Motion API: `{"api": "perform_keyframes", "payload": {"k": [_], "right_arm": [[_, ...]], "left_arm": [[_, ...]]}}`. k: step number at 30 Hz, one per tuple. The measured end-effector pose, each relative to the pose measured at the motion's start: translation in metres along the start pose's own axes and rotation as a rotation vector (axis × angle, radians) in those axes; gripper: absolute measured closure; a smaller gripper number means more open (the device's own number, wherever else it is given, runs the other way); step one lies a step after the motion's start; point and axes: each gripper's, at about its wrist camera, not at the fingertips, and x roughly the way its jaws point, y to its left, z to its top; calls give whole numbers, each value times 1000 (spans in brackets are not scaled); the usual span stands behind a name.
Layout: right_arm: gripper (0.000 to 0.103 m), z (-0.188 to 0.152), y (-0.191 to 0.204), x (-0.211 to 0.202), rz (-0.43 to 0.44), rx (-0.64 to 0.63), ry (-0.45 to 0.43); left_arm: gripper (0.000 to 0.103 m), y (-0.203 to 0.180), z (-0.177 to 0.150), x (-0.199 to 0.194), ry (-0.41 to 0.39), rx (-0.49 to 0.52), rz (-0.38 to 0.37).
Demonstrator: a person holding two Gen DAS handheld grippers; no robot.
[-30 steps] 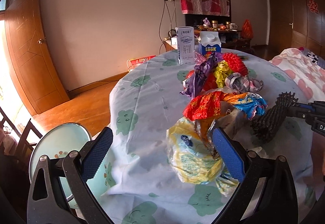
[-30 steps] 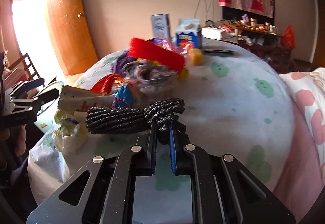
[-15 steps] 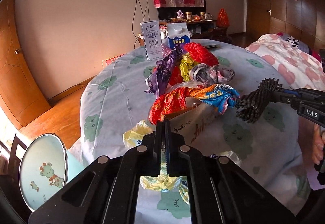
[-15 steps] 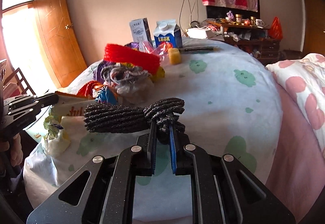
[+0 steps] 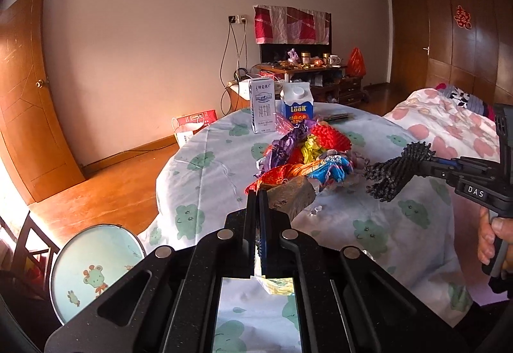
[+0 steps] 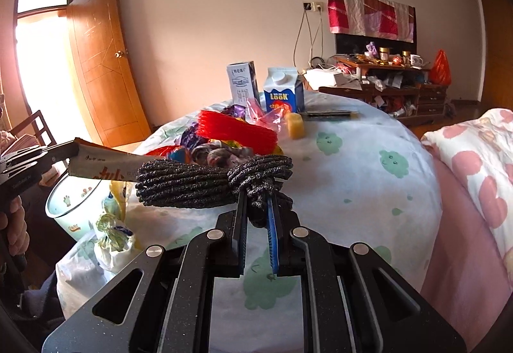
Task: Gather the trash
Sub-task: 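Grasp a brown wrapper with the left tool while the right tool lifts the black cloth, then carry both held items over the light-blue bin and open both tools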
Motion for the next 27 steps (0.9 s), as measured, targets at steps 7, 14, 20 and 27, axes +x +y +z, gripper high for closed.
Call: {"api": "perform_keyframes", "payload": {"k": [7, 14, 20, 27], "right_arm": [[91, 12, 15, 5, 12, -18, -14], [91, 25, 36, 14, 30, -46, -28], [91, 40, 65, 33, 66, -88, -25], [91, 54, 108, 65, 122, -124, -8]], "left_arm": [[102, 20, -1, -27, -35, -22, 34], [102, 42, -7, -42, -54, -56, 80], [102, 69, -14, -47, -53, -95, 140], [102, 102, -27, -49, -30, -134, 217]]}}
